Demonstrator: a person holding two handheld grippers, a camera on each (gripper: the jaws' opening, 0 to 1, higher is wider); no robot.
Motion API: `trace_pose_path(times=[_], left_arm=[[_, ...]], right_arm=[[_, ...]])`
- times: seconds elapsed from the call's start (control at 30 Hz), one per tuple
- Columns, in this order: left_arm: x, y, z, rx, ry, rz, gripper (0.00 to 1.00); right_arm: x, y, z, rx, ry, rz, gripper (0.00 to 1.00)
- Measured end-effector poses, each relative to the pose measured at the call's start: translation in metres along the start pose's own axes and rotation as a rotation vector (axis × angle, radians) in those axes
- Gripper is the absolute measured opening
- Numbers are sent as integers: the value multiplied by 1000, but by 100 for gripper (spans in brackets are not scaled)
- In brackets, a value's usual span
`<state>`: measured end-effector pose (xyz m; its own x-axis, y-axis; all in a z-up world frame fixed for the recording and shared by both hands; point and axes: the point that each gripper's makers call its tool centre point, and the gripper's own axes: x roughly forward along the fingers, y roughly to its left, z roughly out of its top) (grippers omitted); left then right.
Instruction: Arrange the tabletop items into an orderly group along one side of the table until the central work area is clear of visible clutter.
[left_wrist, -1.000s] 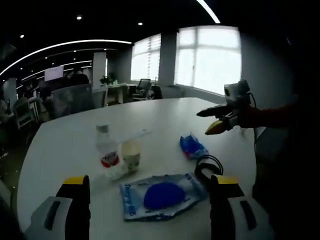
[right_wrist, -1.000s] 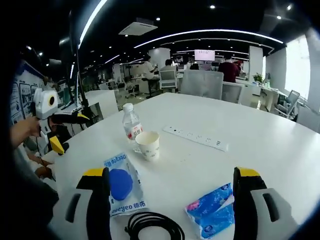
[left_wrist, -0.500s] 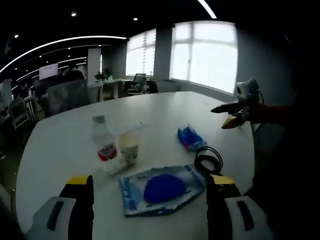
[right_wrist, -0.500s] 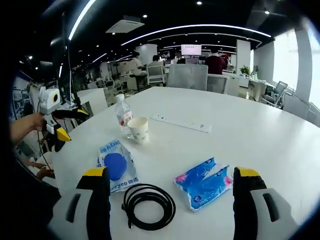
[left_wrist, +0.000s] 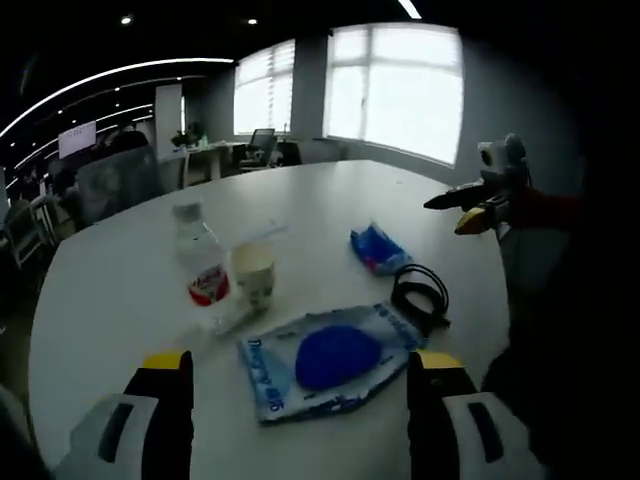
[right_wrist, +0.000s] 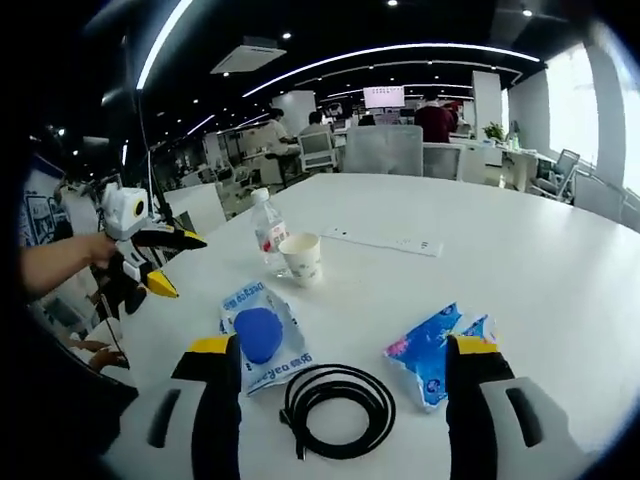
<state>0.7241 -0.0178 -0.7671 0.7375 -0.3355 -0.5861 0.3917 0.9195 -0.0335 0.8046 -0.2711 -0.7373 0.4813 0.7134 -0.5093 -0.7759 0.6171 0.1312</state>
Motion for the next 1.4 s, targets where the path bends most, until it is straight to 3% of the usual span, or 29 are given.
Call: trace_pose_path(times=[0.2,0.43,0.77,0.9,1.07,1.1,1.17,1.4], left_arm=[[11,4,-14,-10,37,-39,78],[22,-2,-20,-27,72,-90,67],[32,-4,-37,-64,148,-105,59],[36,-3,-42,-72,174,-101,53],[41,1,-47,-84,198,-107,47],[42,-1,-48,-77,202,-114,44],[44,0,-54,-72,223,-126,41],[46,-1,-71,-107,295,-132,39]], right_arm=[[10,24,-19,46,26,49,55],[22,49,-34,80,60,101,46],[46,78,-56,299,94,150,35],[52,89,-65,300,135,184,33],[60,94,-75,306,176,188,31],[60,95,-84,296,221,179,31],[63,98,-88,297,222,179,31],[65,102,-101,301,280,175,26]])
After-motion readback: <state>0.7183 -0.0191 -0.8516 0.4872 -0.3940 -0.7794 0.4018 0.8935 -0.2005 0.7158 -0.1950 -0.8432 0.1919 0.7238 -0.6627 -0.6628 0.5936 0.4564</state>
